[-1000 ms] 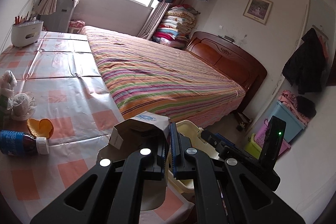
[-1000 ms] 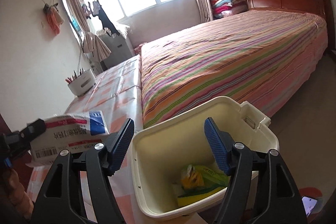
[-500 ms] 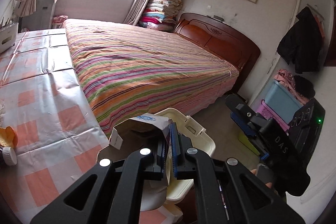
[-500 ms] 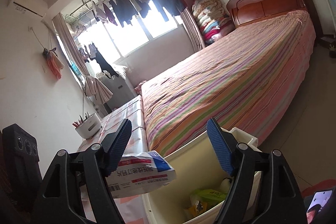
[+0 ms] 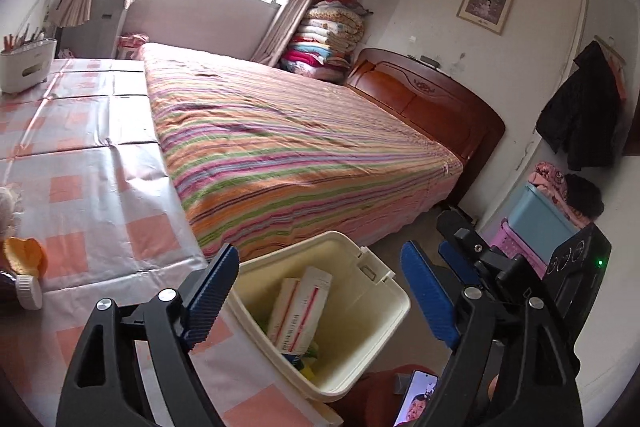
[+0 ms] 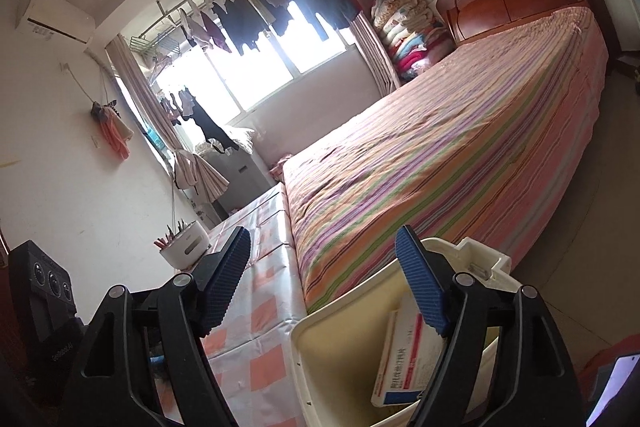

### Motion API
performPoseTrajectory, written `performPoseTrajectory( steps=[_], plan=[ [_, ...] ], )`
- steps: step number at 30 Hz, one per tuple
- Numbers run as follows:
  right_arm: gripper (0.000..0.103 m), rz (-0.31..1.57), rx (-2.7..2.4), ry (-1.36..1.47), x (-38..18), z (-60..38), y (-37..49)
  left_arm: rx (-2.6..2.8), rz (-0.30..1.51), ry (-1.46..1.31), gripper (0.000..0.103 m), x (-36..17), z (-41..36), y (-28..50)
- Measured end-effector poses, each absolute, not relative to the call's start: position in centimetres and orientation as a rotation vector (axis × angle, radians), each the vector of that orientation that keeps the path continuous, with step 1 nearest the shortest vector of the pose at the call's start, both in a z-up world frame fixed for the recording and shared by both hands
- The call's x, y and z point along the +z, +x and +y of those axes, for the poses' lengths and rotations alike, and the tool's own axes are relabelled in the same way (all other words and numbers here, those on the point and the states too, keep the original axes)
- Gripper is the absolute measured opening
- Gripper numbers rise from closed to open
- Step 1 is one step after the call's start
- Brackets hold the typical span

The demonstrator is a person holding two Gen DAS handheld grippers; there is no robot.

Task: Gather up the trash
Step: 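Move both tools back over the table toward the blue bottle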

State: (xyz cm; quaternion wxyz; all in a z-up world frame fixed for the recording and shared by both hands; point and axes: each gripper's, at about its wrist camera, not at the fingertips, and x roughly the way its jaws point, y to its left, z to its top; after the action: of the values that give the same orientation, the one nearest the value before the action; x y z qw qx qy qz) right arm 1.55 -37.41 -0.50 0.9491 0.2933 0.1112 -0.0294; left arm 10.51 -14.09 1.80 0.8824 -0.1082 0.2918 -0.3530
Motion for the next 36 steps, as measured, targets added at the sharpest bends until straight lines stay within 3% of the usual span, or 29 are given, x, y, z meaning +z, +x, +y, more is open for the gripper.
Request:
performPoseTrajectory(
  steps=[15, 23, 26, 31, 36],
  plan=[
    [0.076, 0.295, 0.189, 0.486, 0.8, -25.6, 6.2, -0.444, 0.575, -0.391, 0.081, 1.9, -0.9, 7.6],
    [0.097, 0.220, 0.254, 0.250, 3.2, -19.8, 5.3, -0.256, 0.474, -0.396, 0.081, 3.6, 5.3, 3.2],
    [0.097, 0.165, 0.296, 0.217, 4.0, -19.9, 4.7, -0.176, 0.437, -0.378, 0.081, 3.9, 7.9, 1.9],
    [0.097, 0.309, 0.354, 0.221, 2.1, -18.7, 6.6, -0.109, 0.413, -0.418, 0.081, 2.8, 13.0, 1.3],
    [0.097, 0.310, 0.384, 0.141, 2.9, -17.0, 6.3, -0.082, 0.436, -0.471, 0.081, 1.1, 16.7, 0.6]
  ],
)
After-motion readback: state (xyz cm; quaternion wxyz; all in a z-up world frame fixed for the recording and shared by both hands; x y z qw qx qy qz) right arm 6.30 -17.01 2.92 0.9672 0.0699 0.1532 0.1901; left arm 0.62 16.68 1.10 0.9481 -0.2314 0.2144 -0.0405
